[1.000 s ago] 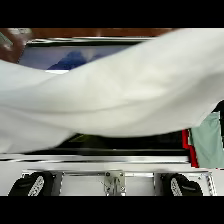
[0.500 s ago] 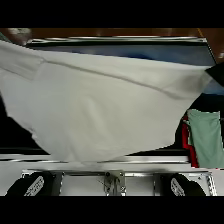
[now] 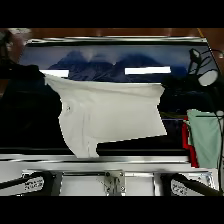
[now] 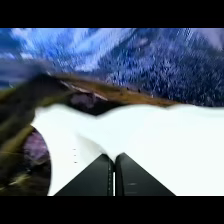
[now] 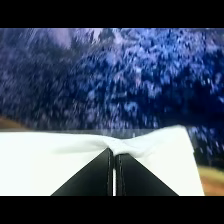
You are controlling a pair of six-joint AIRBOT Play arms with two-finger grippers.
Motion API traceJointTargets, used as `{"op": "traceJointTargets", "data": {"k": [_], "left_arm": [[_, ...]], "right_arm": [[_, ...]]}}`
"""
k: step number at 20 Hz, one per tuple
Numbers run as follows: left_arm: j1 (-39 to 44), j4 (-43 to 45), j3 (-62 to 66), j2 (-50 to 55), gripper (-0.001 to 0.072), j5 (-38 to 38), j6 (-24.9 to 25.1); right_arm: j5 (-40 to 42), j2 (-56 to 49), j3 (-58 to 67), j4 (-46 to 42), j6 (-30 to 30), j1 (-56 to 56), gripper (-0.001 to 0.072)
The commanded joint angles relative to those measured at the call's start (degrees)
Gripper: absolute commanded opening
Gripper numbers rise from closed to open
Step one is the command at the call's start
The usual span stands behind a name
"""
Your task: Fold the shirts.
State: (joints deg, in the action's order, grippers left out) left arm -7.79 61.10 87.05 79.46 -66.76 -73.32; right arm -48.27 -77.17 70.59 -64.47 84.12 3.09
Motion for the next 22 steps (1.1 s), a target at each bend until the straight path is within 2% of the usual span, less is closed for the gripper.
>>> {"op": "traceJointTargets", "data": {"k": [1, 3, 5, 6, 7, 8, 10, 11, 13, 14, 15, 16, 18, 19, 20, 22], "left_arm": [[1.88, -6.78, -0.44, 10.34, 0.0033, 3.26, -0.07], [2.05, -9.84, -0.44, 14.19, 0.0033, 3.72, -2.05], [1.92, -10.16, -0.44, 16.46, 0.0053, 2.58, -7.06], [1.66, -10.14, -0.44, 16.72, 0.0189, 1.57, -8.74], [1.14, -10.19, -0.28, 16.5, 0.0466, 0.02, -9.66], [0.17, -10.01, 0.61, 16.2, 0.0677, -2.93, -10.64], [-2.97, -7.13, 3.56, 15.41, 0.0684, -12.39, -12.04], [-4.94, -3.85, 4.48, 14.58, 0.068, -17.46, -12.07], [-9.14, 5.4, 3.45, 11.74, 0.068, -26.86, -12.09], [-10.95, 8.66, 1.16, 9.73, 0.068, -29.35, -12.09], [-12.72, 10.1, -3.17, 6.82, 0.0681, -29.64, -12.09], [-14.16, 9.92, -9.66, 3.34, 0.0681, -28.11, -12.07], [-15.3, 8.81, -25.18, -3.37, 0.0684, -22.25, -11.61], [-15.41, 7.65, -32.26, -5.9, 0.0684, -19.67, -10.14], [-15.39, 6.12, -38.8, -7.98, 0.0685, -17.25, -8.37], [-15.32, 0.9, -48.68, -10.23, 0.0699, -12.76, -5.62]], "right_arm": [[13.57, -8.55, -1.33, 2.05, -0.7, -2.78, 0.0059], [13.9, -11.17, -1.33, 2.29, -0.28, -3.32, 0.0059], [13.46, -12.07, -1.33, 3.63, -0.28, -3.32, 0.0068], [13.57, -11.74, -1.31, 4.22, -0.28, -3.23, 0.0138], [13.09, -10.78, -1.31, 4.92, -0.31, -2.86, 0.0384], [12.09, -8.96, -1.31, 5.09, -0.55, -2.34, 0.0646], [7.56, -3.28, -1.25, 2.69, -2.99, 0.17, 0.0666], [3.72, 0.0, -1.25, -1.51, -4.57, 1.9, 0.0666], [-12.35, 6.14, -1.27, -18.75, -5.16, 5.77, 0.0665], [-21.57, 8.15, -1.77, -26.8, -4.35, 8.07, 0.0631], [-28.35, 9.42, -2.97, -30.49, -4.94, 10.8, 0.0593], [-32.39, 10.84, -5.6, -27.5, -7.52, 14.38, 0.0593], [-32.02, 13.38, -12.74, -8.02, -11.61, 22.8, 0.0595], [-32.54, 13.7, -16.55, 2.8, -14.82, 25.97, 0.0596], [-33.14, 13.7, -19.54, 10.01, -17.33, 27.71, 0.0596], [-33.14, 13.68, -23.37, 14.32, -18.45, 28.11, 0.0596]]}}
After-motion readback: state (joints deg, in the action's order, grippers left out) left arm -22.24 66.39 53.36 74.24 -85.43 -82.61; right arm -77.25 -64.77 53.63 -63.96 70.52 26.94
